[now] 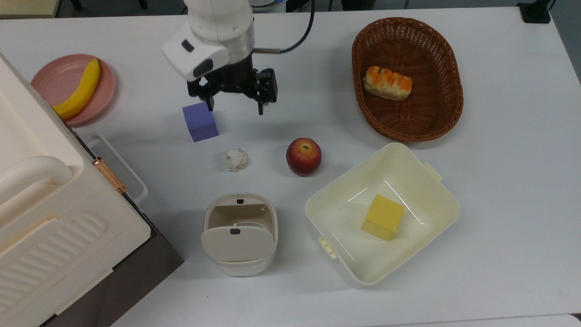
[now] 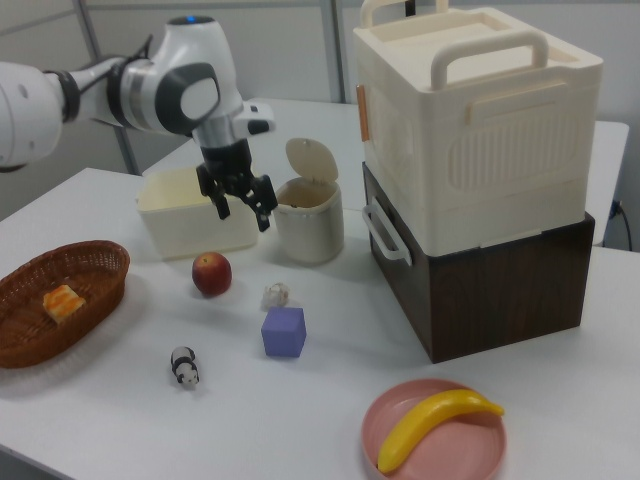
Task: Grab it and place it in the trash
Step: 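Move the gripper down over the small white crumpled object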
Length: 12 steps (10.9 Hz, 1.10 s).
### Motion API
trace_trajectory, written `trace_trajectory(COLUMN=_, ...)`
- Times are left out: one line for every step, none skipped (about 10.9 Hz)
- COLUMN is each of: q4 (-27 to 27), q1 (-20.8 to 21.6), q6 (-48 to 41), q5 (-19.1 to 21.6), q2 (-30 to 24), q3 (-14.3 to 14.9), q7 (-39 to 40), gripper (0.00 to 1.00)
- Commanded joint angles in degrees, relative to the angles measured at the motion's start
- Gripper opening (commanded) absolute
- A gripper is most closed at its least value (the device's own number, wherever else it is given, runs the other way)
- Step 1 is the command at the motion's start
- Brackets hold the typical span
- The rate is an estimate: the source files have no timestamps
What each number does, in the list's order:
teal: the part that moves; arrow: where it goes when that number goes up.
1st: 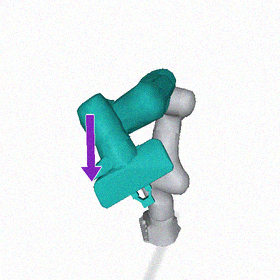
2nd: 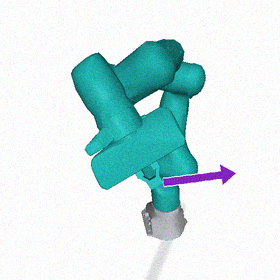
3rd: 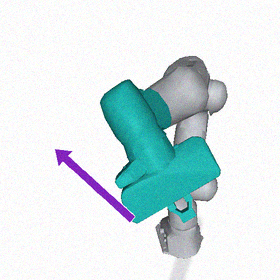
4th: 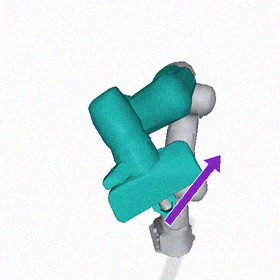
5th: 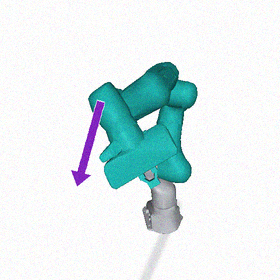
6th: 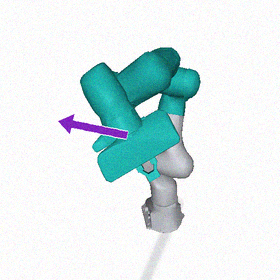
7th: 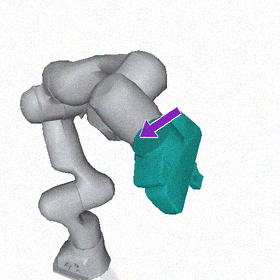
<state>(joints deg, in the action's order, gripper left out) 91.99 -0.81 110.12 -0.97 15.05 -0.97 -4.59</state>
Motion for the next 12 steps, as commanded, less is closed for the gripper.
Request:
trace_trajectory(q4=2.1, q1=-0.8, q6=1.9, q5=-1.0, q2=0.9, q3=0.3, q7=1.2, gripper=1.0)
trace_trajectory(q4=2.3, q1=-0.9, q6=2.0, q5=-2.1, q2=1.7, q3=0.3, q7=1.2, gripper=1.0)
trace_trajectory(q4=2.4, q1=-0.9, q6=2.4, q5=-2.6, q2=2.1, q3=0.3, q7=1.1, gripper=1.0)
trace_trajectory(q4=2.5, q1=-1.1, q6=2.8, q5=-2.7, q2=2.6, q3=0.3, q7=1.1, gripper=1.0)
trace_trajectory(q4=2.5, q1=-1.2, q6=3.0, q5=-3.1, q2=3.2, q3=0.4, q7=1.1, gripper=1.0)
trace_trajectory(q4=2.4, q1=-1.3, q6=3.1, q5=-3.3, q2=3.8, q3=0.3, q7=1.1, gripper=1.0)
trace_trajectory(q4=2.6, q1=-1.5, q6=4.6, q5=-3.4, q2=4.6, q3=0.3, q7=1.0, gripper=1.0)
trace_trajectory(q4=4.4, q1=-1.5, q6=7.4, q5=-3.4, q2=4.8, q3=0.3, q7=1.0, gripper=1.0)
trace_trajectory(q4=6.2, q1=-1.3, q6=9.8, q5=-3.5, q2=4.8, q3=0.3, q7=1.0, gripper=1.0)
trace_trajectory(q4=7.1, q1=-1.3, q6=11.1, q5=-3.6, q2=5.1, q3=0.3, q7=1.0, gripper=1.0)
trace_trajectory(q4=7.1, q1=-1.3, q6=11.3, q5=-4.3, q2=5.9, q3=0.3, q7=1.0, gripper=1.0)
trace_trajectory(q4=7.1, q1=-1.2, q6=11.5, q5=-4.6, q2=6.4, q3=0.3, q7=1.0, gripper=1.0)
